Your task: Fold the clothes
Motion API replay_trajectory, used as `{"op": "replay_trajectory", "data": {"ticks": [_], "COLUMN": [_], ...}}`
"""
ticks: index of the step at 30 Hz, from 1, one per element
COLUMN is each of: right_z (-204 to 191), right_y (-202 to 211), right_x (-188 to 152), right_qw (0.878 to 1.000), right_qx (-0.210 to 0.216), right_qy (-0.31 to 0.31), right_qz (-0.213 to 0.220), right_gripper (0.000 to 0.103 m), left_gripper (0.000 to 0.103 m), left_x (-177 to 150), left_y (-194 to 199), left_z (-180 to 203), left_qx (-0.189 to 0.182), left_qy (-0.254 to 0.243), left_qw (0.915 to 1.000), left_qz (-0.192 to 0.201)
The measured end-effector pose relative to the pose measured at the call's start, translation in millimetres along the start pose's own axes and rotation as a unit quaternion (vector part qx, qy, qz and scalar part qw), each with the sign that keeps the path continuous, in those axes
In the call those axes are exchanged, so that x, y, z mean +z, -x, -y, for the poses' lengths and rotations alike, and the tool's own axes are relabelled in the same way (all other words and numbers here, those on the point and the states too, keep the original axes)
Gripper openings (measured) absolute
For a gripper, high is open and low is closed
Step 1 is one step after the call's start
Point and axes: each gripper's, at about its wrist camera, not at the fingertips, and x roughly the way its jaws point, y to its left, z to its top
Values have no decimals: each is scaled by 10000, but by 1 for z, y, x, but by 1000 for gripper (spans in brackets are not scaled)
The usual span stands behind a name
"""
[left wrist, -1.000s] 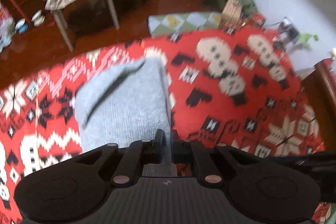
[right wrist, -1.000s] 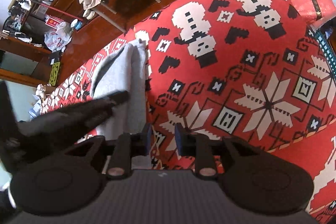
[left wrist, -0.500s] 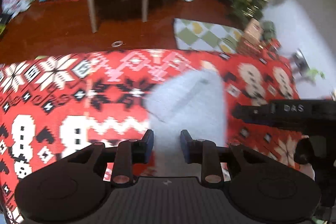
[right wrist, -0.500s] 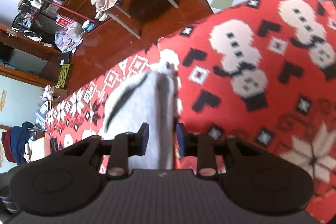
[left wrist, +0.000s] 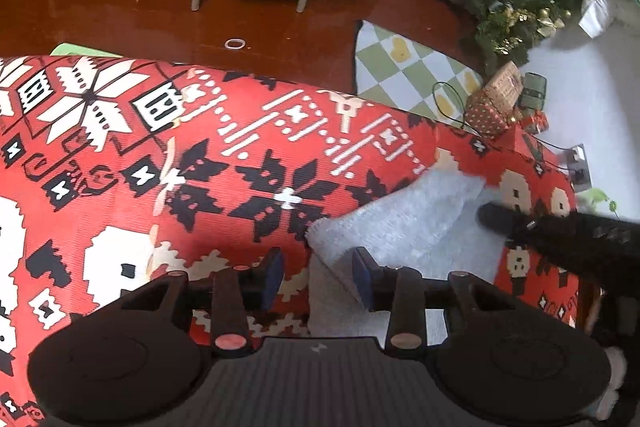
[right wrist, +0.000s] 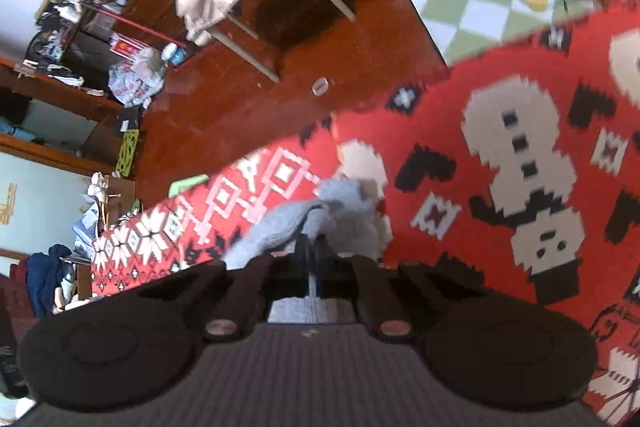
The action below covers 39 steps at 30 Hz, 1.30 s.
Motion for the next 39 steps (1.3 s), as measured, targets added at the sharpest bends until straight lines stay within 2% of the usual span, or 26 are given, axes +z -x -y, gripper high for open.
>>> {"op": "replay_trajectory", "data": {"ticks": [4, 9, 10, 11, 14, 18, 21, 25, 29, 31, 32, 35, 37, 39], "right_z": [-4, 27, 34, 38, 41, 40, 41, 38, 31, 25, 21, 19, 25, 37], "right_y": [15, -22, -28, -31, -28, -7, 14, 36, 48, 52, 53, 61, 68, 76], "right_x": [8, 10, 11, 11, 12, 8, -12, -63, -118, -139, -149, -176, -189, -197], "right_qw": [9997, 9989, 9986, 9986, 9989, 9983, 9982, 9982, 9989, 9997, 9999, 9998, 10000, 9996], "right_qx": [147, -117, -117, -90, -57, 39, 86, 201, 157, 25, -38, -101, 14, 104], "right_qy": [-89, -435, -496, -512, -451, -534, -584, -552, -435, -254, -118, 182, 18, -198], "right_qz": [151, -106, -129, -102, 110, 213, 139, 114, -73, -68, -36, 21, 86, 154], "right_gripper": [3, 4, 6, 15, 30, 36, 37, 37, 38, 42, 49, 67, 75, 78], "left_gripper": [38, 38, 38, 38, 38, 38, 37, 36, 41, 49, 52, 52, 53, 53], "left_x": [-3, -5, -6, -6, -14, -26, -37, -57, -79, -90, -96, -111, -116, -117], "left_y": [-4, -9, -9, -8, 1, 13, 22, 30, 39, 44, 46, 53, 54, 53], "left_z": [5, 8, 7, 7, 2, -3, -4, 1, 9, 13, 15, 21, 24, 23], "left_qx": [21, 194, 213, 231, 284, 338, 358, 352, 368, 376, 380, 339, 443, 559], "left_qy": [-29, -139, -144, -149, -182, -263, -384, -626, -893, -1026, -1092, -1305, -1410, -1192], "left_qw": [10000, 9997, 9997, 9996, 9994, 9990, 9985, 9971, 9953, 9939, 9931, 9902, 9883, 9908], "left_qz": [-4, 42, 48, 51, 0, -90, -171, -254, -4, 121, 183, 358, 381, 304]}}
